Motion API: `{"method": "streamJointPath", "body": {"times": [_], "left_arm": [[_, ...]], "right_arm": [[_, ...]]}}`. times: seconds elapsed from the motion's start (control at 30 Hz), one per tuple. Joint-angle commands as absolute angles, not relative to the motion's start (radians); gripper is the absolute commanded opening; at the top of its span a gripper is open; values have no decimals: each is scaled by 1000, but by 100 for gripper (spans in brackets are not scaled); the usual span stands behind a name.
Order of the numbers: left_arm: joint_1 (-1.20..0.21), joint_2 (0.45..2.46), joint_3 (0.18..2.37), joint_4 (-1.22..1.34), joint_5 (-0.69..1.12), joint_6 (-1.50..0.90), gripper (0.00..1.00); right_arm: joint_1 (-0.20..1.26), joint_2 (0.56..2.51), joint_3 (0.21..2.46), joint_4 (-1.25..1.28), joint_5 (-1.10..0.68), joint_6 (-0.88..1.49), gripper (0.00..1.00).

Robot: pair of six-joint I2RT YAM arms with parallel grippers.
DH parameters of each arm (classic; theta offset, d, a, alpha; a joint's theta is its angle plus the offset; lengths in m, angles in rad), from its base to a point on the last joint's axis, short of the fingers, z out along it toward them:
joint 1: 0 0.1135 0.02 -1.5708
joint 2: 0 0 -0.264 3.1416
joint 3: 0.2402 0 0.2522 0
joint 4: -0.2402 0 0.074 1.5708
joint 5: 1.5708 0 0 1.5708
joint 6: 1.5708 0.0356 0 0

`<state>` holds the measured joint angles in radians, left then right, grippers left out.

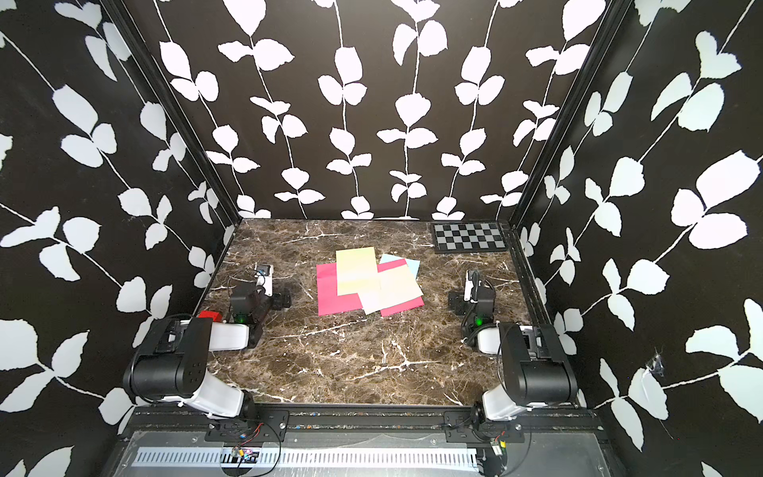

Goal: Sort the scattered colored papers by color
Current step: Pick up the colored paper from the center of the board.

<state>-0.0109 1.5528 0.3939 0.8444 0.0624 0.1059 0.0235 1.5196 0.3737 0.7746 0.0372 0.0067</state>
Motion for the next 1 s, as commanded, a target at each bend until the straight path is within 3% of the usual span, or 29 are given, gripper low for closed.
{"method": "streamJointPath", "body": {"times": [0.0, 0.6, 0.8, 0.9, 0.97], "left_arm": [[-14, 1554, 416, 868, 59, 116, 99], [-14, 1525, 412, 875, 28, 106, 99], [-15, 1261, 567, 402, -1, 15, 99], [-15, 1219, 645, 288, 90, -111, 98], [-19, 1250, 683, 287, 202, -236, 96]], "right_arm": [[18, 1526, 411, 827, 41, -14, 99], [18, 1506, 417, 820, 69, -1, 99], [45, 1269, 561, 415, 208, 52, 99], [70, 1206, 657, 266, 231, 137, 99], [98, 1222, 758, 142, 145, 191, 99]]}}
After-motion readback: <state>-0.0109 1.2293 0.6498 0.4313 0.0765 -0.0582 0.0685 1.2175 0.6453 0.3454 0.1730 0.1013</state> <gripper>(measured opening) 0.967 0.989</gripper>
